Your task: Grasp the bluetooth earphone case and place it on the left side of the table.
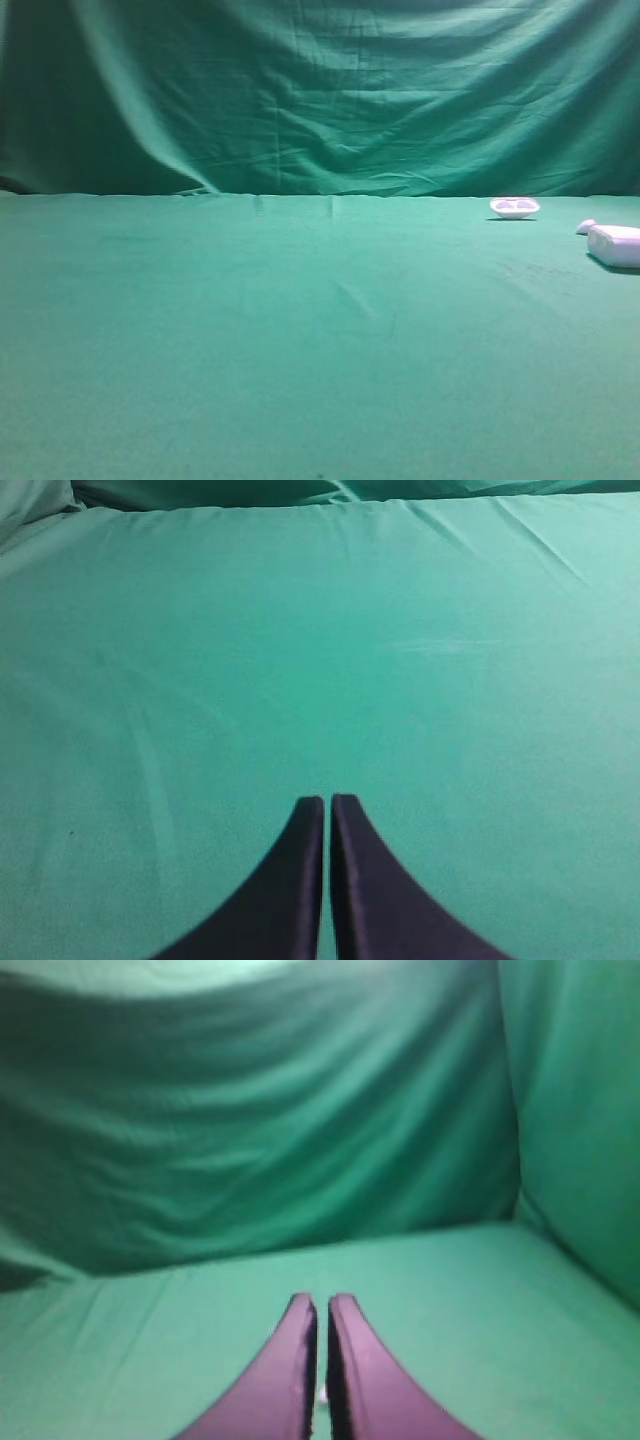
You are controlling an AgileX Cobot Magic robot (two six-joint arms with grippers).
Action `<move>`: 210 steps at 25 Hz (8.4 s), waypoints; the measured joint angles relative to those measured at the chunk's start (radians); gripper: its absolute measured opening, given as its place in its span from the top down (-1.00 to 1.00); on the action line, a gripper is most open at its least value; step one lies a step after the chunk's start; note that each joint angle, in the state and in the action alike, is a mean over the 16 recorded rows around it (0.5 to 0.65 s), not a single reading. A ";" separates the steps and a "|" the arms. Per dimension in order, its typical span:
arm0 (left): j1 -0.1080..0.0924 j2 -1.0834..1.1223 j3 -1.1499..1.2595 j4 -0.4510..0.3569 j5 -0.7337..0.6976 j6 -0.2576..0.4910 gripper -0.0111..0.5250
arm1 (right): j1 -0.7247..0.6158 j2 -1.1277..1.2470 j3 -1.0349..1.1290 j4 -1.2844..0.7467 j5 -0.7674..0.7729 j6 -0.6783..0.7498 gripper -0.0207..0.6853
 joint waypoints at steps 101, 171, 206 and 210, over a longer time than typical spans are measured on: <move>0.000 0.000 0.000 0.000 0.000 0.000 0.96 | 0.835 2.094 -1.821 0.191 0.518 -0.192 -0.07; 0.000 0.000 0.000 0.000 0.000 0.000 0.96 | 0.507 0.112 -0.350 0.130 0.528 -0.183 0.94; 0.000 0.000 0.000 0.000 0.000 0.000 0.96 | 0.056 -0.375 0.363 0.157 0.175 -0.175 0.94; 0.000 0.000 0.000 0.000 0.000 0.000 0.96 | 0.056 -0.375 0.363 0.157 0.176 -0.175 0.94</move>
